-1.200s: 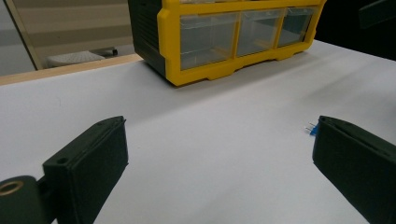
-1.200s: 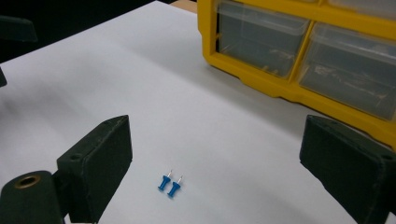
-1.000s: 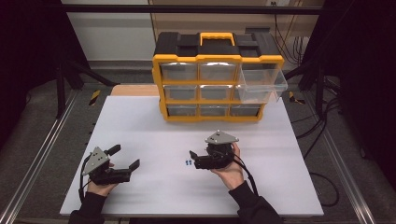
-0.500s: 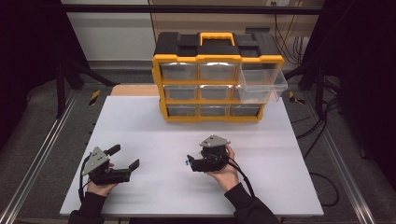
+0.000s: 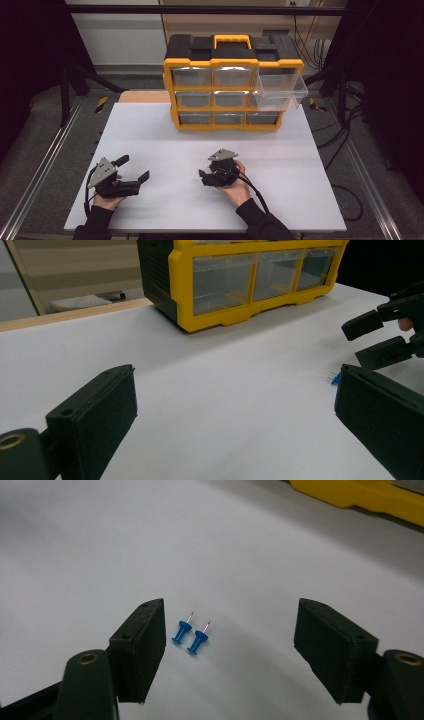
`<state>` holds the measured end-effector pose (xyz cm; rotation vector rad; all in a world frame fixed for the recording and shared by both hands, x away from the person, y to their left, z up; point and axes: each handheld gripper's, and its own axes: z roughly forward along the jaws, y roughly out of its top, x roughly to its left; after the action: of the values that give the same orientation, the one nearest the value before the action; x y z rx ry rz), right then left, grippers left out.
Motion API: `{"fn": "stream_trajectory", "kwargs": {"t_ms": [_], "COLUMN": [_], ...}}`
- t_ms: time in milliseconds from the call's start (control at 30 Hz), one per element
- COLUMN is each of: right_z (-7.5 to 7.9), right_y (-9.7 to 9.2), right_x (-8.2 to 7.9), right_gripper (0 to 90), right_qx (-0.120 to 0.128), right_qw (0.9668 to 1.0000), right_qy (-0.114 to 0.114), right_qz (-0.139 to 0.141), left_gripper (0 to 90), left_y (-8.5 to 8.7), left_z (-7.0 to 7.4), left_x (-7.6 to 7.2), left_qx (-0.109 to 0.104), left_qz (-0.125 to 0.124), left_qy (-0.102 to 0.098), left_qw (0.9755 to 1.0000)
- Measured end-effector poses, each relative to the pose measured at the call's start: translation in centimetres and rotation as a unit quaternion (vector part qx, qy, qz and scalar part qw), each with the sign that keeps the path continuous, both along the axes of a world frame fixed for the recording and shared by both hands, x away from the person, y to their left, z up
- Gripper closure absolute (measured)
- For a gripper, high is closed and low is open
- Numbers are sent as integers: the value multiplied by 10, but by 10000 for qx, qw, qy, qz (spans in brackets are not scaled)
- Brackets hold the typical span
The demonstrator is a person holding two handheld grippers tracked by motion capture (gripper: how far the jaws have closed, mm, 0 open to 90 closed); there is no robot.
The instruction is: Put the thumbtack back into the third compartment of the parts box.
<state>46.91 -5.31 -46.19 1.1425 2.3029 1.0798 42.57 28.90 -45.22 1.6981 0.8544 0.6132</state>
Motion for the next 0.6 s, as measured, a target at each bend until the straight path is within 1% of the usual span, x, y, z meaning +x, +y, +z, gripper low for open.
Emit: {"fn": "stream_trajectory", "kwargs": {"t_ms": [133, 200, 233, 367, 600], "right_z": [-4, -5, -6, -8, -11], "right_y": [2, 4, 4, 6, 9], "right_x": [1, 1, 1, 1, 2], "right_gripper": [350, 365, 373, 410, 504], "right_qx": [-41, -59, -75, -134, -155], "right_qw": [10000, 9999, 9999, 9999, 9998], "right_qy": [13, 85, 86, 93, 158], "right_qz": [7, 0, -16, 45, 35], "left_gripper": [31, 31, 31, 31, 31], "left_y": [0, 0, 0, 0, 0], "left_z": [0, 0, 0, 0, 0], "left_x": [0, 0, 0, 0, 0], "left_qx": [-10, -12, -8, 3, -11], "left_qz": [4, 3, 3, -5, 5], "left_qy": [3, 3, 6, -7, 3], "left_qw": [10000, 10000, 10000, 10000, 10000]}}
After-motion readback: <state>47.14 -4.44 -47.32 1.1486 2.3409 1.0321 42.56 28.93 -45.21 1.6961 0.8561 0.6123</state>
